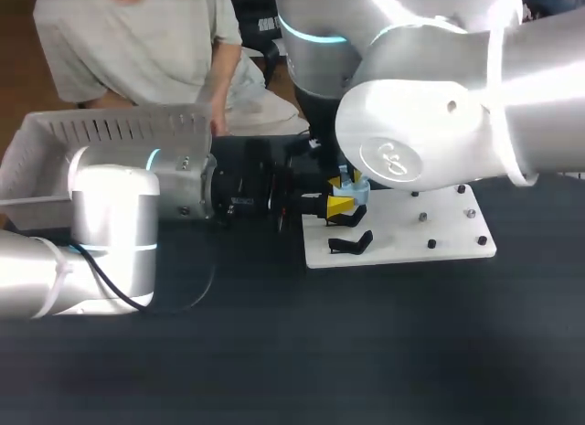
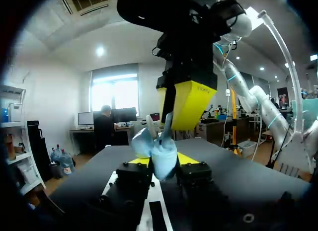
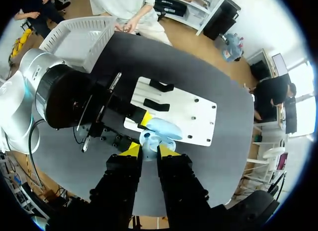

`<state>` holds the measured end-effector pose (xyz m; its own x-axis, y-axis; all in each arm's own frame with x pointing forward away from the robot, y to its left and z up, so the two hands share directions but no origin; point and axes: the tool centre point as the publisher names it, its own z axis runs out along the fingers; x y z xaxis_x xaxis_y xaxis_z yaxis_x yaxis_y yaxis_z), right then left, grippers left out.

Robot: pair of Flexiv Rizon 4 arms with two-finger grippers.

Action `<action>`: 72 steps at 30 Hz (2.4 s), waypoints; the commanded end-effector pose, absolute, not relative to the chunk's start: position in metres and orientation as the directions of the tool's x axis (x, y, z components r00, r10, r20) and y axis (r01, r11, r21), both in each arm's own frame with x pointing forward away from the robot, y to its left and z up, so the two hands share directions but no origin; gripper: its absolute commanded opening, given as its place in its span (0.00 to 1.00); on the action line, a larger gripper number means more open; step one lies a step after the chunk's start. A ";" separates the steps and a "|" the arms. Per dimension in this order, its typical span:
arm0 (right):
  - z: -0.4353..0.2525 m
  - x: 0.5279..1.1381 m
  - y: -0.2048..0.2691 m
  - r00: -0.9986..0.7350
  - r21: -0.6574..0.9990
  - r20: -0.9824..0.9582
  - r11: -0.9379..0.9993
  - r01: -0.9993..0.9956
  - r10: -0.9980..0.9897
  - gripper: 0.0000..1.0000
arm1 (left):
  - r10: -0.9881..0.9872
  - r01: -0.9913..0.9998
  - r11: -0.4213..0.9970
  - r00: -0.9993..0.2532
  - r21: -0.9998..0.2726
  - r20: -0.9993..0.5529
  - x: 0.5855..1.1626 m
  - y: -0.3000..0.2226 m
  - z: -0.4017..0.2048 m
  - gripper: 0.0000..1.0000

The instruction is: Pick up each earbud case from the left stands, insert the matching earbuds, close the lid, and place the case in the box.

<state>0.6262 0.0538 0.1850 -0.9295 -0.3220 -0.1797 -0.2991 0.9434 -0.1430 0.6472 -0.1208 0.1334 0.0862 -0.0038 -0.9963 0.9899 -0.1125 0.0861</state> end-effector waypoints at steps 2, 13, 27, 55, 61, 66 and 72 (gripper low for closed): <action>0.184 0.627 0.054 -0.929 -0.143 -0.183 0.944 -0.298 -0.321 0.00 | -0.004 0.990 -0.112 0.086 0.086 -0.996 0.648 -0.121 0.133 0.00; 0.182 0.630 0.055 -0.928 -0.147 -0.179 0.942 -0.302 -0.326 0.00 | -0.004 0.990 -0.112 0.086 0.086 -0.996 0.648 -0.121 0.133 0.00; 0.179 0.634 0.053 -0.930 -0.155 -0.176 0.942 -0.298 -0.323 0.00 | -0.004 0.990 -0.112 0.086 0.086 -0.996 0.648 -0.121 0.133 0.00; 0.175 0.637 0.052 -0.933 -0.149 -0.153 0.940 -0.305 -0.327 0.49 | -0.004 0.990 -0.112 0.086 0.086 -0.996 0.648 -0.121 0.133 0.00; 0.183 0.633 0.051 -0.930 -0.133 -0.172 0.943 -0.306 -0.326 1.00 | -0.004 0.990 -0.112 0.086 0.086 -0.996 0.648 -0.121 0.133 0.00; 0.203 0.635 0.044 -0.940 -0.065 -0.213 0.964 -0.259 -0.267 1.00 | -0.004 0.990 -0.112 0.086 0.086 -0.996 0.648 -0.121 0.133 0.00; 0.207 0.667 0.018 -0.968 0.004 -0.219 0.992 -0.123 -0.119 1.00 | -0.004 0.990 -0.112 0.086 0.086 -0.996 0.648 -0.121 0.133 0.00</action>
<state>0.6589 0.0326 0.2097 -0.9652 -0.1402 -0.2210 -0.1353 0.9901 -0.0374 0.6473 -0.1209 0.1334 0.0862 -0.0038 -0.9963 0.9899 -0.1126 0.0860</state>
